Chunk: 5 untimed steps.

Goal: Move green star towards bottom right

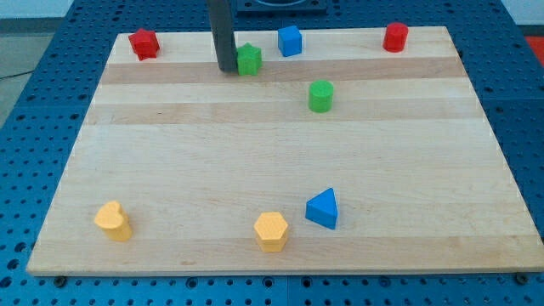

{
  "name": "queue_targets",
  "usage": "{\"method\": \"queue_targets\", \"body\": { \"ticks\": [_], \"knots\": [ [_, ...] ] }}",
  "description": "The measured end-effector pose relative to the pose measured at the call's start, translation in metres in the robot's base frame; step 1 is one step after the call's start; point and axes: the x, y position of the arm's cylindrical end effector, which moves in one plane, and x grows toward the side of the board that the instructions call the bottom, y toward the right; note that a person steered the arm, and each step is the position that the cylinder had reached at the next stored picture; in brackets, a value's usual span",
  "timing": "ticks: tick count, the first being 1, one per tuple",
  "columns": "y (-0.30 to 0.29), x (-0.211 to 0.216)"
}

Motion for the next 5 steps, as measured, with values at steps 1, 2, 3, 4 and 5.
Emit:
{"method": "queue_targets", "body": {
  "ticks": [1,2,3,4,5],
  "knots": [
    [-0.005,0.014],
    [-0.03,-0.028],
    [0.017,-0.066],
    [0.044,0.01],
    [0.091,0.079]
  ]
}}
